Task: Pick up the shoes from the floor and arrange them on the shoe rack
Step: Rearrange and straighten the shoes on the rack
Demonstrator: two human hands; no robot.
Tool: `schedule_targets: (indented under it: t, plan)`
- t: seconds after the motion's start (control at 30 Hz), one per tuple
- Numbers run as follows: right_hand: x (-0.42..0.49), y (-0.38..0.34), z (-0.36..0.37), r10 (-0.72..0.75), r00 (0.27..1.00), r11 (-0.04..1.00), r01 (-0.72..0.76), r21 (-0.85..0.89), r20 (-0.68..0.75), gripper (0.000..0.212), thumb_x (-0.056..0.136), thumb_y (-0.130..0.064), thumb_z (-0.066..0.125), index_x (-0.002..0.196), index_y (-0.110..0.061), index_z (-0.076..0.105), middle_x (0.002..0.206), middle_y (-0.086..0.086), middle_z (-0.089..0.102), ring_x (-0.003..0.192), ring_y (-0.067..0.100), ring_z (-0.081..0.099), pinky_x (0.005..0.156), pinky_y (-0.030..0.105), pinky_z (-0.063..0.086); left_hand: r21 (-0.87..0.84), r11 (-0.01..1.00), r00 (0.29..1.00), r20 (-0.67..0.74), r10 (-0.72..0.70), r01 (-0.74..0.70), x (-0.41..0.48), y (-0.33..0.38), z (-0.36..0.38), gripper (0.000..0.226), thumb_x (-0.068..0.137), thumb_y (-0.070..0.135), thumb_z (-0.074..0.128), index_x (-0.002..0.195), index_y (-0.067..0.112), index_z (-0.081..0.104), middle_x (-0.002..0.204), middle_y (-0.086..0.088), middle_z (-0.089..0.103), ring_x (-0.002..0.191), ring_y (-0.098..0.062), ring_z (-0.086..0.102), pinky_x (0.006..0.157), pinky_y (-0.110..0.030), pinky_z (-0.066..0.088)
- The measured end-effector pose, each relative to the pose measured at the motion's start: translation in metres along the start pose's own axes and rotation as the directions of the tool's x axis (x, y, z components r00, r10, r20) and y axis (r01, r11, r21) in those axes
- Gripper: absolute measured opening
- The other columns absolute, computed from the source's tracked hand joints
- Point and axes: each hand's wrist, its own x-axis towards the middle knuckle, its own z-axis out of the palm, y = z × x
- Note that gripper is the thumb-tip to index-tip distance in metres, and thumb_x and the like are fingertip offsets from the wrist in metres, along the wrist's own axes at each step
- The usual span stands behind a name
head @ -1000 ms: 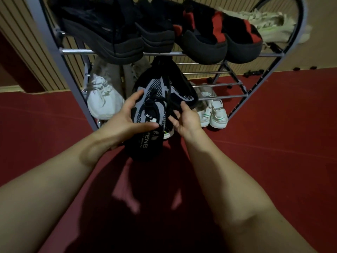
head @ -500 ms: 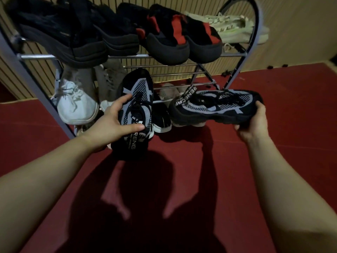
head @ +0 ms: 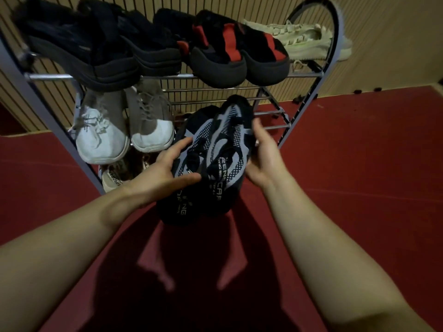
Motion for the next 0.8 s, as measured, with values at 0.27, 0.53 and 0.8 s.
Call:
schedule_targets:
  t: [0.27, 0.53, 0.8]
  plan:
    - [-0.005, 0.023, -0.006, 0.049, 0.969, 0.546, 0.177, -0.819, 0.242, 0.135, 0.056, -0.054, 0.084, 0.144, -0.046, -0.018, 0.159, -0.008, 0.014, 0.142, 0.014, 0.027, 0.114, 0.046, 0.031, 0.092, 0.996, 1.000, -0.003, -0.016, 0.016, -0.006, -0.022, 0.012, 0.117, 0.064, 0.036, 0.083, 0.147, 0.045, 0.002, 0.146, 0.001, 0.024, 0.137, -0.011, 0.023, 0.115, -0.030, 0.021]
    - [-0.017, 0.007, -0.029, 0.220, 0.900, 0.460, 0.243, -0.854, 0.375, 0.122, 0.079, -0.009, 0.074, 0.145, -0.040, -0.024, 0.139, -0.036, 0.022, 0.115, -0.026, 0.038, 0.102, 0.012, 0.036, 0.028, 0.999, 0.998, -0.055, -0.024, 0.025, -0.005, -0.011, 0.011, 0.116, 0.070, 0.024, 0.082, 0.149, 0.043, -0.001, 0.145, -0.001, 0.020, 0.128, -0.006, 0.020, 0.111, -0.028, 0.018]
    - [-0.011, 0.013, -0.041, 0.127, 0.924, 0.568, 0.230, -0.790, 0.360, 0.117, 0.079, 0.010, 0.067, 0.149, -0.031, -0.017, 0.120, -0.041, 0.037, 0.107, -0.023, 0.049, 0.092, 0.008, 0.041, -0.019, 1.000, 0.991, -0.130, -0.020, 0.017, -0.003, 0.000, 0.021, 0.111, 0.071, 0.026, 0.080, 0.148, 0.046, 0.004, 0.145, 0.000, 0.021, 0.119, -0.002, 0.024, 0.102, -0.021, 0.023]
